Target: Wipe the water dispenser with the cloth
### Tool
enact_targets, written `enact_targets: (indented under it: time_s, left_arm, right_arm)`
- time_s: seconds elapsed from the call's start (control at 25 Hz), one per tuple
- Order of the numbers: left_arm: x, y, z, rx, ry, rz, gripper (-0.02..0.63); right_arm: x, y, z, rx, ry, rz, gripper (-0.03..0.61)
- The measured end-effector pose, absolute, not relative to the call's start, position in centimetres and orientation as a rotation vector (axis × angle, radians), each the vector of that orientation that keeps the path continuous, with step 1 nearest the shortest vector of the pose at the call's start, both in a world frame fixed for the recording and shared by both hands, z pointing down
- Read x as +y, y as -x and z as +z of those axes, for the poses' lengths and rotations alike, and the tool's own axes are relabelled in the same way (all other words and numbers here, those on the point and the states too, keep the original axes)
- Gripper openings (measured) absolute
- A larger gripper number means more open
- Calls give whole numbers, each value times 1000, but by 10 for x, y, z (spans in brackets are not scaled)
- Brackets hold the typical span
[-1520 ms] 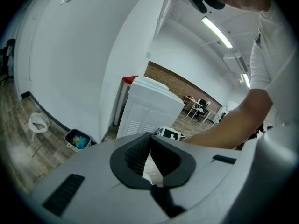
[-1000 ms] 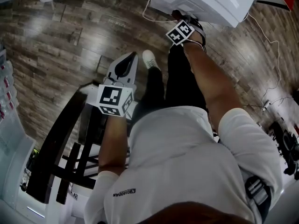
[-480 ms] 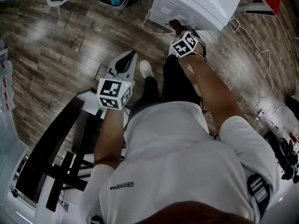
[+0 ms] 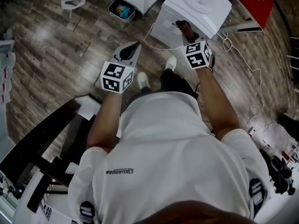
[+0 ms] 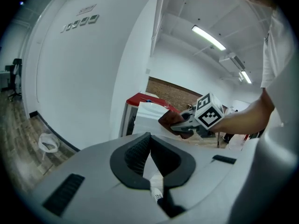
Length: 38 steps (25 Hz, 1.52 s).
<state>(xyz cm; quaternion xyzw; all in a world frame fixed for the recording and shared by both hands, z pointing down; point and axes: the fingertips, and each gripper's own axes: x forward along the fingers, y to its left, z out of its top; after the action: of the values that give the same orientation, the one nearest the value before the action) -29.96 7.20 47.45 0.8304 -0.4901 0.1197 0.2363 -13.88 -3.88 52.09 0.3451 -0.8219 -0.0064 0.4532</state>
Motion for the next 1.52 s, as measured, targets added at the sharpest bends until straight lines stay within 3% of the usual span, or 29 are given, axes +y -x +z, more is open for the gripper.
enact_targets:
  time_s: [0.36,0.8,1.52]
  left_arm:
    - [67,300,442,-1376,-2340,282,-8]
    - [65,302,447,-1418,-2300,268,-8]
    - [32,311,491,-1442,-2167,208,-8]
  right_arm:
    - [-73,163,476,-2032,-894,-126,63]
    - [-98,195,497,-1979,-803,-235,63]
    - [-107,224,577,-1916,-681,-143,63]
